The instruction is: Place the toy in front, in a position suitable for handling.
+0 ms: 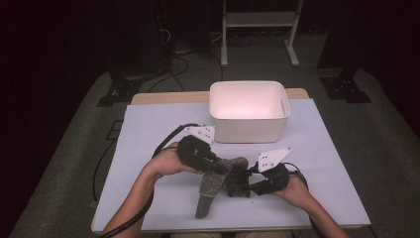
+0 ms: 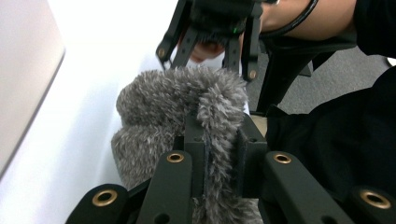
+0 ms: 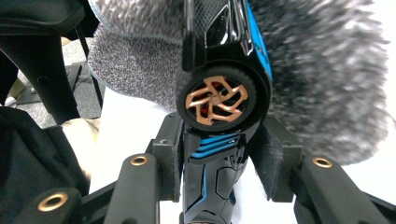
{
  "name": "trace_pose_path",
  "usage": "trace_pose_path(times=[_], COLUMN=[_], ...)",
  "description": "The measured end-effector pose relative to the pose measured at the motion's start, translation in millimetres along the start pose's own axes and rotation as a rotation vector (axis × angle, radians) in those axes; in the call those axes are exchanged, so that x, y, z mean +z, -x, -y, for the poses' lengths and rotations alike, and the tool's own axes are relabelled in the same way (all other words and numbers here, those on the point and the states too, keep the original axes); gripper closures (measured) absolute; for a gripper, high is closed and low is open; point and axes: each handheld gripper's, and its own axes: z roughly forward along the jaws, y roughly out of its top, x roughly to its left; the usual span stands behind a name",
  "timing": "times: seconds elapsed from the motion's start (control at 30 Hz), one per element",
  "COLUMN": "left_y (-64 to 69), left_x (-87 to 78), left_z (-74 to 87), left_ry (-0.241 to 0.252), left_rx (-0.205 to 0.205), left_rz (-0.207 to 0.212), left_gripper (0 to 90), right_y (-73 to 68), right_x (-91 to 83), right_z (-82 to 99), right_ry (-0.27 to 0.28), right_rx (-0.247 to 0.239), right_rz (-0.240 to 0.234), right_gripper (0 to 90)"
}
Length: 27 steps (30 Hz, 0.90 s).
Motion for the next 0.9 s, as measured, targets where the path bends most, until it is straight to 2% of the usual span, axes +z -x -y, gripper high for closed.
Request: trace_pose_path(times=[0.13, 0.2, 0.5, 0.57, 0.7, 0.8, 0.9], left_y=[1.8, 1.3, 1.7, 0.9, -0.5, -0.8, 1.3], left_x=[3.8, 3.9, -2.6, -3.6, -4.1, -4.2, -5.5], left_z=[-6.7, -5.3, 14.8, 20.5, 27.3, 25.2, 15.8], left_ry=[-0.014, -0.015, -0.01, -0.029, -0.034, -0.031, -0.019], left_rx=[0.017, 0.01, -0.024, -0.031, -0.048, -0.046, -0.025], left_rz=[0.005, 0.007, 0.006, 0.0, -0.008, -0.009, 0.001], left_gripper=[78.5, 78.5, 77.5, 77.2, 77.5, 77.8, 78.0], right_y=[-1.4, -1.6, -4.9, -4.8, -4.4, -4.4, -4.6], right_x=[0.0, -0.2, 2.7, 2.9, 2.9, 3.0, 3.2], right_z=[0.2, 0.3, -3.0, -3.3, -2.9, -2.8, -2.7], right_ry=[-0.001, -0.001, -0.016, -0.017, -0.014, -0.012, -0.011], right_rx=[-0.016, -0.019, -0.042, -0.043, -0.038, -0.034, -0.035], right_rz=[0.004, 0.004, 0.012, 0.011, 0.01, 0.012, 0.012], right_gripper=[55.5, 55.5, 55.6, 55.6, 55.6, 55.6, 55.6])
